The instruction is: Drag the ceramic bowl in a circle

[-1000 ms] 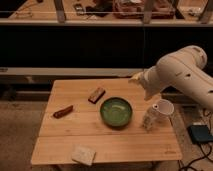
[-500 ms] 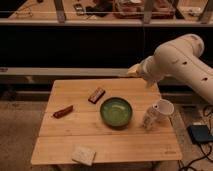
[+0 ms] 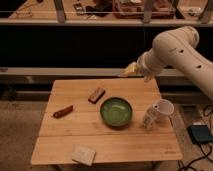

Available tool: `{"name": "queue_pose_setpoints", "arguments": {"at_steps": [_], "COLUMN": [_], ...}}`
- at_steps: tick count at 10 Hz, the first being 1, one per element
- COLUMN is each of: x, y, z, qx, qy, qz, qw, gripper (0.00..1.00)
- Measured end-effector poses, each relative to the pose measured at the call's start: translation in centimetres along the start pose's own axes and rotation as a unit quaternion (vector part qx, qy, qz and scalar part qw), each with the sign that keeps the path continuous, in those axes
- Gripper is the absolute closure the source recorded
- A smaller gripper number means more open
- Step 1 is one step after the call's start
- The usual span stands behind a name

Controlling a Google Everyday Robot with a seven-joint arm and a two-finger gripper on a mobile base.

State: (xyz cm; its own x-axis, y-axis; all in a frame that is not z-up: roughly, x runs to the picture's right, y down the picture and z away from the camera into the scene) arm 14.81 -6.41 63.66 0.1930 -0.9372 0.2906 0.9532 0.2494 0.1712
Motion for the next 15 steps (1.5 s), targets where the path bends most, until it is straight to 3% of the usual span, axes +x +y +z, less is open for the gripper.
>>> {"name": "queue_pose_setpoints", "arguments": {"at_steps": [1,2,4,6,8,9,13,15], "x": [-0.1,-0.2,-0.3,0.2,0.3,0.3,0.3,0.4], "y": [0.1,0.9,2.9,4.1,3.9,3.8,3.8,4.2], "z": [0.1,1.0,4.4,8.2,11.2,12.0,12.0,12.9], "qx": [-0.001,-0.014,-0.040,-0.043,-0.029,-0.024,-0.025,-0.034], "qy": [0.000,0.001,-0.002,-0.002,-0.008,-0.011,-0.010,-0.012], "qz": [-0.002,-0.016,-0.059,-0.106,-0.141,-0.149,-0.151,-0.158], "qw": [1.0000,0.9998,0.9975,0.9934,0.9896,0.9884,0.9882,0.9867], "gripper": [0.35,0.35,0.35,0.35,0.35,0.35,0.35,0.35]}}
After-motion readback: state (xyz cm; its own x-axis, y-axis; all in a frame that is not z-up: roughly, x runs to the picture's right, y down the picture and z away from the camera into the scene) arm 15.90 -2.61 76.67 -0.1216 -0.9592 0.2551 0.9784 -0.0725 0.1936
